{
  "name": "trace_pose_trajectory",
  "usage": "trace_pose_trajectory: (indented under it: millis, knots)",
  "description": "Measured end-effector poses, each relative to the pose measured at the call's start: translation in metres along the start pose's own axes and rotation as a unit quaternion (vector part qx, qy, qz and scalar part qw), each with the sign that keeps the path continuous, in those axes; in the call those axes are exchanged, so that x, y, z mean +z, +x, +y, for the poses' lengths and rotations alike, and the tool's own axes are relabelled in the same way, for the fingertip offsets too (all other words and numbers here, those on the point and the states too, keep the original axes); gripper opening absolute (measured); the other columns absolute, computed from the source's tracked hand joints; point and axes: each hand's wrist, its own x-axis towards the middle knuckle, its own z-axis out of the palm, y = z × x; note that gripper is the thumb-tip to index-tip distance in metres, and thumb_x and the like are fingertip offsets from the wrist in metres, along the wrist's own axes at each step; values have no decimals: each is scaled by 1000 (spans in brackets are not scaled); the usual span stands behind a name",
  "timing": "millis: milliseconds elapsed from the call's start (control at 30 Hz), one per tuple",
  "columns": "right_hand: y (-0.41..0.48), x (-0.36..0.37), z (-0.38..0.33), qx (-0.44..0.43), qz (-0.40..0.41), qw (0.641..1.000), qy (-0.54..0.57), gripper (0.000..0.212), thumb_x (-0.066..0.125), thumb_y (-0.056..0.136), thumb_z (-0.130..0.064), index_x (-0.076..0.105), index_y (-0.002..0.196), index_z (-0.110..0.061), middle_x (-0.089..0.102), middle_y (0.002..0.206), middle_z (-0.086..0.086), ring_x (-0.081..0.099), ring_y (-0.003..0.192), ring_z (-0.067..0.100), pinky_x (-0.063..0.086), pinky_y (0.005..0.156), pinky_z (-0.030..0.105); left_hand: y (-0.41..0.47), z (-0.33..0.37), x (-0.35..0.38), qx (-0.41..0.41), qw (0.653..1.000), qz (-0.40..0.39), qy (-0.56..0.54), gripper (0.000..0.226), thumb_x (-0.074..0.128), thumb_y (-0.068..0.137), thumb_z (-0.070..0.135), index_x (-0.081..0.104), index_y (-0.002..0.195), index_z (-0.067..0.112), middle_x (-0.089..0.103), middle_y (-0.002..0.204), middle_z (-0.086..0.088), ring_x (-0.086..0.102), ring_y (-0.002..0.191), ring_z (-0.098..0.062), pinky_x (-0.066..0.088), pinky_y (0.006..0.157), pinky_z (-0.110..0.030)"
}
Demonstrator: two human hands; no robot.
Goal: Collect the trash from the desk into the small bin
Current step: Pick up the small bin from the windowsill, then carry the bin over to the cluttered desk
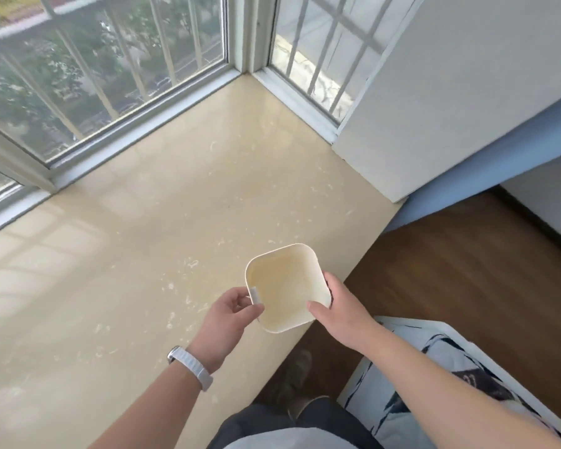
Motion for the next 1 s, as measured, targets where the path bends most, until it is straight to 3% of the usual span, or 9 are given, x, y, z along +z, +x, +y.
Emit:
trace_pose_trajectory:
  millis: [100,233,300,433,533,667,833,1000]
  knots:
    - [-16,-26,8,-19,39,999,33,46,57,81,-36,39,112,-65,56,110,-36,55,101,-9,44,76,16,1,22,27,11,1000,-27,5,38,76,74,28,71,107,9,67,78,4,62,80,-19,52,86,-46]
    - [-37,-63,31,-34,75,994,65,59,59,81,-37,32,127,-63,51,123,-35,52,113,-6,48,92,27,2,50,73,30,998,-60,18,54,76,66,41,71,111,12,65,101,-15,66,94,-26,55,100,-55]
    - [-47,-84,48,-40,87,993,73,67,59,79,-42,28,138,-56,44,134,-32,47,122,-2,45,102,35,3,61,102,38,996,-72,36,48,76,69,38,72,110,13,64,102,-15,68,92,-22,59,97,-51]
    - [-66,-134,83,-46,127,986,96,74,60,77,-48,24,142,-54,41,140,-30,43,128,-2,41,107,40,2,82,166,46,993,-93,56,39,72,78,27,71,112,8,62,102,-17,69,90,-21,61,81,-34]
    - [-77,-177,107,-70,165,976,123,75,61,78,-47,27,145,-45,42,144,-22,41,132,5,39,109,44,3,102,219,54,990,-111,70,37,71,79,26,70,110,6,65,100,-16,69,91,-21,59,81,-36]
    - [-97,-228,131,-97,216,957,167,71,61,77,-44,33,142,-40,48,140,-14,47,128,8,40,107,43,5,122,288,76,985,-122,95,17,66,98,14,69,112,5,74,101,-10,72,92,-20,58,82,-36]
    - [-121,-280,168,-123,259,935,209,66,64,85,-32,35,145,-29,52,137,-4,53,122,13,43,104,42,4,139,362,106,974,-155,124,31,69,82,30,71,104,8,80,91,-1,76,91,-16,61,77,-32]
    - [-153,-313,201,-114,309,917,226,52,61,81,-45,34,116,-72,59,113,-34,65,98,0,50,82,25,-3,142,424,110,959,-208,157,28,67,85,31,74,103,11,84,94,1,80,90,-14,63,72,-27]
